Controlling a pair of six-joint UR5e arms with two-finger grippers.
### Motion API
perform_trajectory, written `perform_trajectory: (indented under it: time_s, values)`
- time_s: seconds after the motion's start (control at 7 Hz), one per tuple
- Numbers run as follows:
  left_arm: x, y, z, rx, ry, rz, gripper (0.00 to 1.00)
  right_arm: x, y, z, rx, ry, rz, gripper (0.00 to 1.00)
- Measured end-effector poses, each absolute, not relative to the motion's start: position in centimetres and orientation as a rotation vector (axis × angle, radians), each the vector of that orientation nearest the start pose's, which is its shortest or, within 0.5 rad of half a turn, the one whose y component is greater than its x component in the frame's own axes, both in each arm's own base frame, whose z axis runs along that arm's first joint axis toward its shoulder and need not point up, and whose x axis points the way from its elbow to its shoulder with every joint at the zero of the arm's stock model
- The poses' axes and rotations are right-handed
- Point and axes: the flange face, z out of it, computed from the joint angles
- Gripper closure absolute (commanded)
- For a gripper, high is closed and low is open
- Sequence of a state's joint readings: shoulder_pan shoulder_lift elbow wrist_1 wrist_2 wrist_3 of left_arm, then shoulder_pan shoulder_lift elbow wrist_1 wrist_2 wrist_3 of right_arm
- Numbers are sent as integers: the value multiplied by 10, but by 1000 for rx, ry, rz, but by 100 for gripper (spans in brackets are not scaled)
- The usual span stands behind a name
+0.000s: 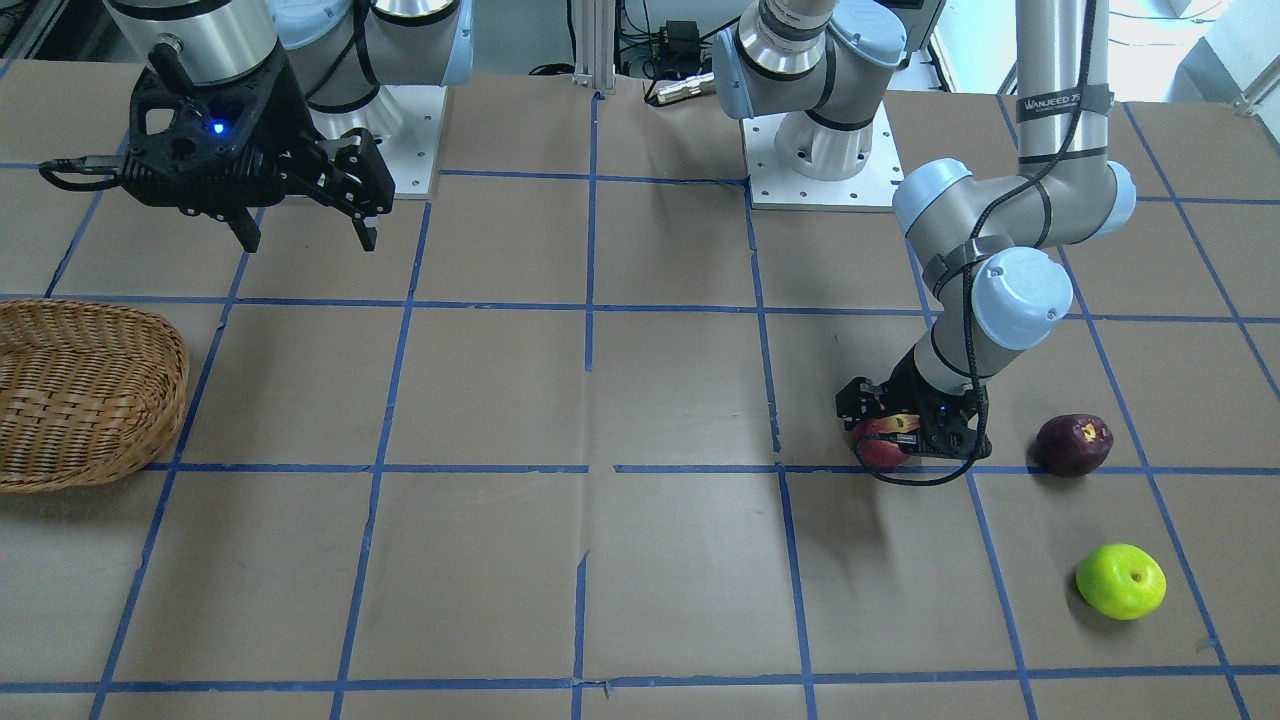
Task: Put all apples into basket
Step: 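Close the left gripper around the red apple, then carry the red apple to the table center and release it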
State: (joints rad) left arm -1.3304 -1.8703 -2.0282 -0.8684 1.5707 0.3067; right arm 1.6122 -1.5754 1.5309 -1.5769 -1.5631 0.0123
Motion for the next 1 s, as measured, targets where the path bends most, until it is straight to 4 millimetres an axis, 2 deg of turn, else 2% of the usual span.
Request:
perform_trajectory:
  time_s: [0.14,0.29,0.43,0.57,0.71,1.0]
  values:
    - [-9,-523,191,94,3154,89,79,154,-488,510,-46,3131,-79,0]
    - [-9,-525,190,73,3153,88,89,154,-489,511,-46,3131,-79,0]
    - [-11,-527,196,23,3151,65,95,154,-488,510,-46,3131,-79,0]
    - [-24,-532,208,-94,3162,19,96,154,-488,511,-46,3131,-79,0]
    - [-60,-540,222,-231,3193,-39,96,154,-488,511,-47,3131,-79,0]
    - [-187,-550,245,-379,3254,-100,96,154,-489,511,-48,3131,-80,0]
